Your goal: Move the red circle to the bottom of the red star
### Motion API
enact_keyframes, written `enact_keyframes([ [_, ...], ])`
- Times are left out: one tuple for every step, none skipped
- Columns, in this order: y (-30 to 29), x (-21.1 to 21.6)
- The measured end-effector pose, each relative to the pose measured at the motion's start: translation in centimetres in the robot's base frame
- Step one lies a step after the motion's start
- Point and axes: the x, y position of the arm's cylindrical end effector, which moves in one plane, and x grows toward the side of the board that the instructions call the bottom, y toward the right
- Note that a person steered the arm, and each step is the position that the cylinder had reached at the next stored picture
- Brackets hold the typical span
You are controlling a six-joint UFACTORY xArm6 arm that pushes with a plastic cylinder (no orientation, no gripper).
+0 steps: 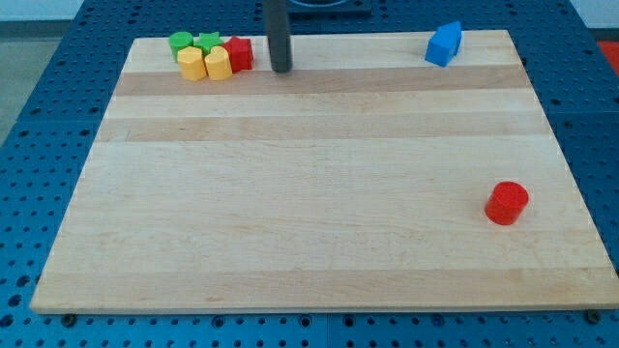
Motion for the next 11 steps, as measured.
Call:
enact_keyframes([
  [4.1, 4.0],
  [8.5, 7.5],
  [13.7, 11.4],
  [18.6, 14.4],
  [23.5, 16.1],
  [27.3, 18.4],
  [29.1, 20.8],
  [29.2, 22.4],
  [28.7, 23.2],
  [27.6, 23.7],
  [25.6, 23.7],
])
